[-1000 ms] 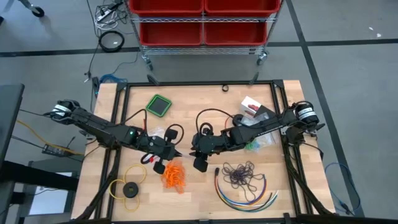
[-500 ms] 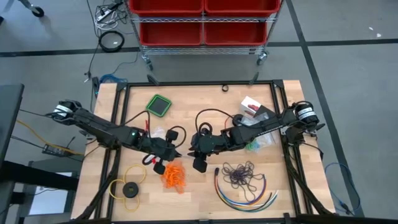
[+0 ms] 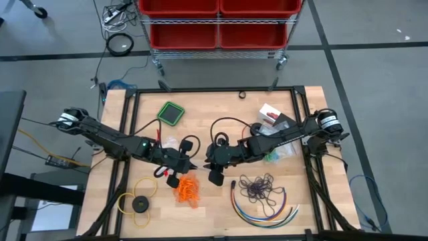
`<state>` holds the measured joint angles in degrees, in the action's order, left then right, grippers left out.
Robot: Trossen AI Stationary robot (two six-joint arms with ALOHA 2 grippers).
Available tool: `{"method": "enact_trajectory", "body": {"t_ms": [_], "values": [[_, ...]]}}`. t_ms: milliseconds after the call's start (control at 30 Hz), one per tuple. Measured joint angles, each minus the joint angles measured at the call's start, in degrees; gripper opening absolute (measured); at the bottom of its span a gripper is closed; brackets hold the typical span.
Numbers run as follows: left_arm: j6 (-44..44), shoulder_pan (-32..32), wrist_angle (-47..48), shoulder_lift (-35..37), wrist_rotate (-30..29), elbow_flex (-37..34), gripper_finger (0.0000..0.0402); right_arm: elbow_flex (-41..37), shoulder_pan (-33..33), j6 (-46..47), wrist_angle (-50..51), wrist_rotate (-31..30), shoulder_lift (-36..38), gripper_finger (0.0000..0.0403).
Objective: Sort rubber bands
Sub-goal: Open the transparent zip bag
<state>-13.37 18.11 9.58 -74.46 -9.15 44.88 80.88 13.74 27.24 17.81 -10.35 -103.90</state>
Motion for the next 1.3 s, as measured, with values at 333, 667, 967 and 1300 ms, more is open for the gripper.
{"method": "enact_trajectory", "body": {"t_ms": [333, 667, 967, 1300], "values": [[0.0, 0.0, -0.5, 0.0, -0.3, 0.0, 0.0002, 0.0, 0.0, 0.0, 0.1, 0.0, 0.0, 0.0092], [0.2, 0.0, -2.3, 0.0, -5.0, 0.0, 0.0002, 0.0, 0.9, 1.6, 4.7, 1.6, -0.1, 0.0090], [-0.8, 0.0, -0.4, 0.0, -8.5, 0.0, 0.0002, 0.0, 2.7, -0.4, 4.7, 1.5, -0.1, 0.0089], [-2.4, 0.0, 0.1, 0.0, -10.5, -0.1, 0.0002, 0.0, 2.7, 1.4, 4.6, 2.1, -0.1, 0.0089]]}}
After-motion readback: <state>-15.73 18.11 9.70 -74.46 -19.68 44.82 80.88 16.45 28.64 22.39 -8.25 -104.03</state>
